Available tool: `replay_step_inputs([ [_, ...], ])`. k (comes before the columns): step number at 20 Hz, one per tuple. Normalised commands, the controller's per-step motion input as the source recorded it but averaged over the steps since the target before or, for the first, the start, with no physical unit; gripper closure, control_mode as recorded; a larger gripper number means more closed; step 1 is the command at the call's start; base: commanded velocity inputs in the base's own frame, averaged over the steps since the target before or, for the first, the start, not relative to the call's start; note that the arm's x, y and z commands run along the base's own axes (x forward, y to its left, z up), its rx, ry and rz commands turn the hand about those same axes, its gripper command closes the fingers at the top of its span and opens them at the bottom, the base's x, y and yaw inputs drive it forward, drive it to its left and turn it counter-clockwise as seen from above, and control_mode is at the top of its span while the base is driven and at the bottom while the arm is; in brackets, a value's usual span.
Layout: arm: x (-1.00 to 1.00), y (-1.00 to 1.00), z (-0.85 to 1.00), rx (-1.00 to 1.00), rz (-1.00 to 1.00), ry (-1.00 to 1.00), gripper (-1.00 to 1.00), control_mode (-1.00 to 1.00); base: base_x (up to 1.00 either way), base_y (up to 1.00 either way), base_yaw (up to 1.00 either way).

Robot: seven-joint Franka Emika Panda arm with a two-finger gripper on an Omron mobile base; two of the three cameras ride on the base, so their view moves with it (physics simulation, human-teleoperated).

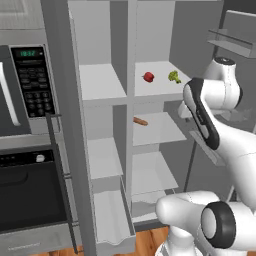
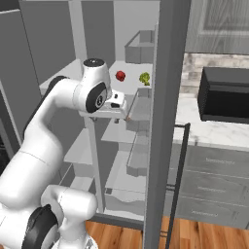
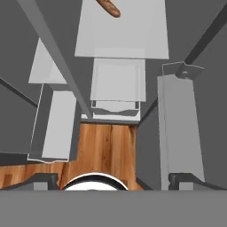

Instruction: Take the bell pepper and broccoli from the fridge shelf and place them in the freezer drawer to begin freezing them.

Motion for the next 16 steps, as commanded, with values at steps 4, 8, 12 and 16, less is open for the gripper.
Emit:
replay_step_inputs([
  [4,0.28,-0.20,0.03,0.00,-0.01,-0.10,-1.00,-1.00,0.00,0.00,0.00],
  [8,0.93,0.10,0.17,0.00,-0.01,-0.10,-1.00,-1.00,0.00,0.00,0.00],
  [12,1.00,0.00,0.06,0.00,0.00,-0.02,-1.00,-1.00,0.00,0.00,0.00],
  [16,1.00,0.00,0.03,0.00,0.00,0.04,-1.00,-1.00,0.00,0.00,0.00],
])
